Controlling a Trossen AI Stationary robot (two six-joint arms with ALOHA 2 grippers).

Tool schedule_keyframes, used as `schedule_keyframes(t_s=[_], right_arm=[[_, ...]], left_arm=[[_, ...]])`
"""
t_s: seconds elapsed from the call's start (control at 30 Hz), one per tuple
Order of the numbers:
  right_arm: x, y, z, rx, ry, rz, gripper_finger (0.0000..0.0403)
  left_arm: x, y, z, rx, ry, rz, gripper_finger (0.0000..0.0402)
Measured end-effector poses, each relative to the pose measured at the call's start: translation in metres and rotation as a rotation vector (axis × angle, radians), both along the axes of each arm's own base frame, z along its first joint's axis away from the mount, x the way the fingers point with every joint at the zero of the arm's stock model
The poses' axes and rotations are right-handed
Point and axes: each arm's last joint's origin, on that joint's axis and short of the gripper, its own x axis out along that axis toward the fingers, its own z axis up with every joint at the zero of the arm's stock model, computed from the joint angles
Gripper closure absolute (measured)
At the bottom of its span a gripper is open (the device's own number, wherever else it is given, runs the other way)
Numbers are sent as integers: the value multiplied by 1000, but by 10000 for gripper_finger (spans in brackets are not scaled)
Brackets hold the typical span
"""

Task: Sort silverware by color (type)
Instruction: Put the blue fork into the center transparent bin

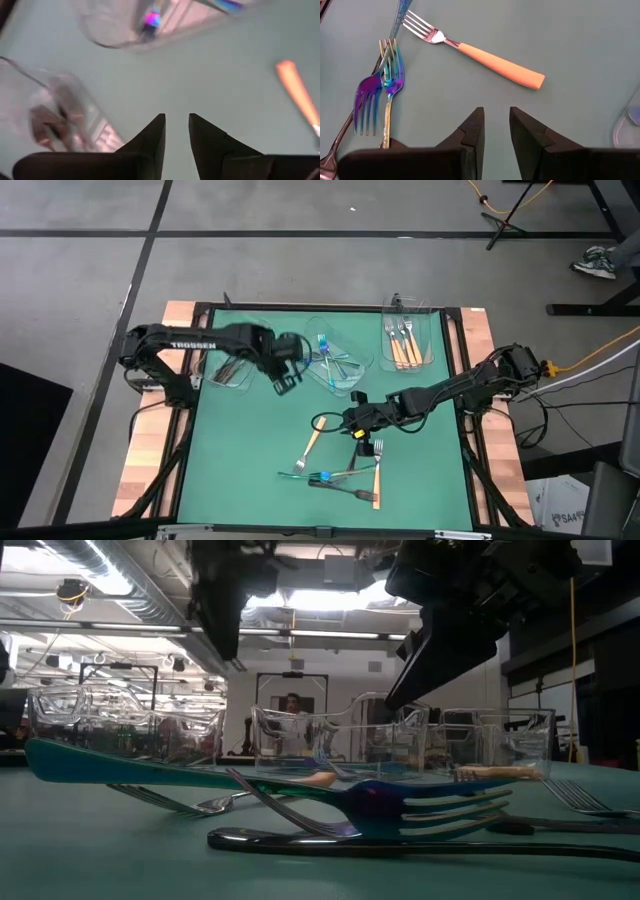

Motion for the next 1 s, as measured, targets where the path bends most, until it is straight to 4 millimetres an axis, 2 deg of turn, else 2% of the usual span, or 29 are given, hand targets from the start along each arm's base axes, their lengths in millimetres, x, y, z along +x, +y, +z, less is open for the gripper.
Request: schedule_keyframes(t_s=[0.43, 0.67, 0.8, 1.0], right_arm=[[0, 0, 0, 0, 0, 0, 322], [0, 0, 0, 0, -1, 0, 322], [0, 0, 0, 0, -1, 0, 322], [0, 0, 0, 1, -4, -1, 322]], left_arm=[[5, -121, 5, -57, -189, -213, 322], [5, -173, 9, -103, -355, -328, 322], [10, -200, -3, -74, -405, -372, 322], [17, -230, -36, -46, -353, -432, 322]])
